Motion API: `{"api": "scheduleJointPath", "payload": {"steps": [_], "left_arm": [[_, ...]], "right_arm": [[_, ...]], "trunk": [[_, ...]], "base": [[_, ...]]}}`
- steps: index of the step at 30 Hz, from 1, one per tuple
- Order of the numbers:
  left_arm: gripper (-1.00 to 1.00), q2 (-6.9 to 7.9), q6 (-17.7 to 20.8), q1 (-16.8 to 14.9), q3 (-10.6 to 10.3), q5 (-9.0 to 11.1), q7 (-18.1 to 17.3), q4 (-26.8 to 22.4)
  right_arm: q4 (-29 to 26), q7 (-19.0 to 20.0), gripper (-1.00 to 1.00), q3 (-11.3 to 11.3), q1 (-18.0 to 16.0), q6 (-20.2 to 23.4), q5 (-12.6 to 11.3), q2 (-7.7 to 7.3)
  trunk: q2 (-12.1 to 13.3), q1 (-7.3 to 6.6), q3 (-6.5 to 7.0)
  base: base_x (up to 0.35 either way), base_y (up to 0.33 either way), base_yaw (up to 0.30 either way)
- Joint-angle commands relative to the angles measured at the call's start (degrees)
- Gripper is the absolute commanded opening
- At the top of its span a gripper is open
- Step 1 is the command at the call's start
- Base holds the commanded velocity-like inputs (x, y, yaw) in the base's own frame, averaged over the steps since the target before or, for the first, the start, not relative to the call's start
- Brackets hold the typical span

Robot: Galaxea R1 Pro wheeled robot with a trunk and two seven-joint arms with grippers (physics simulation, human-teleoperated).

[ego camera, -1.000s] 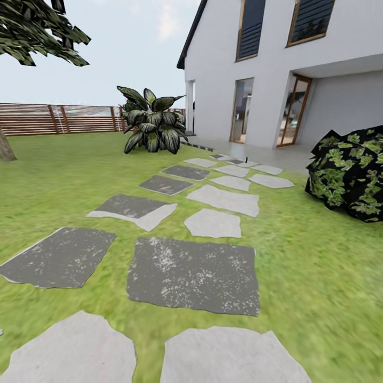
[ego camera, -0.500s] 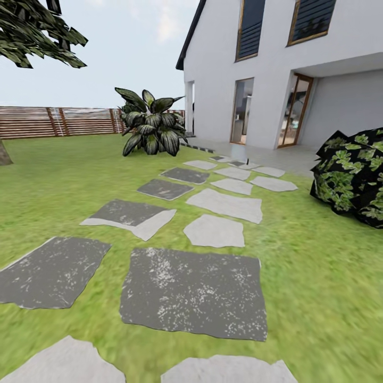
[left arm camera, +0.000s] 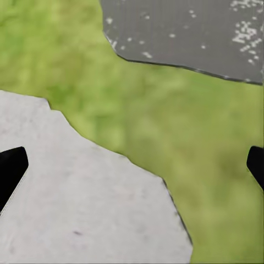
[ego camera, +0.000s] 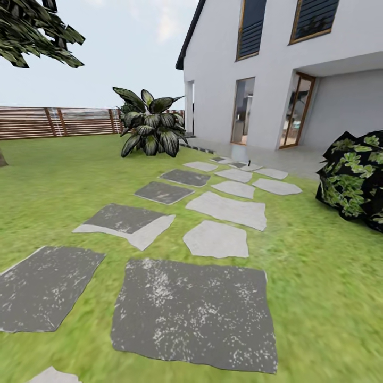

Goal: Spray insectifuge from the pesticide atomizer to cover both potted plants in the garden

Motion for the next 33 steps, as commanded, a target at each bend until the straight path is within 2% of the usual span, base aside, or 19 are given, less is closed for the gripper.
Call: {"api": "scheduleJointPath", "payload": {"steps": [1,33], "left_arm": [[1.00,-0.01,-0.18,-0.03,0.12,0.04,0.00,0.05],[1.00,-0.01,-0.19,-0.03,0.12,0.04,0.00,0.05]], "right_arm": [[0.00,0.01,1.00,-0.06,-0.01,-0.14,0.02,0.01],[0.00,0.01,1.00,-0.06,-0.01,-0.14,0.02,0.01]], "trunk": [[-0.02,0.03,-0.05],[-0.02,0.03,-0.05]], "base": [[0.339,0.000,0.000],[0.339,0.000,0.000]]}}
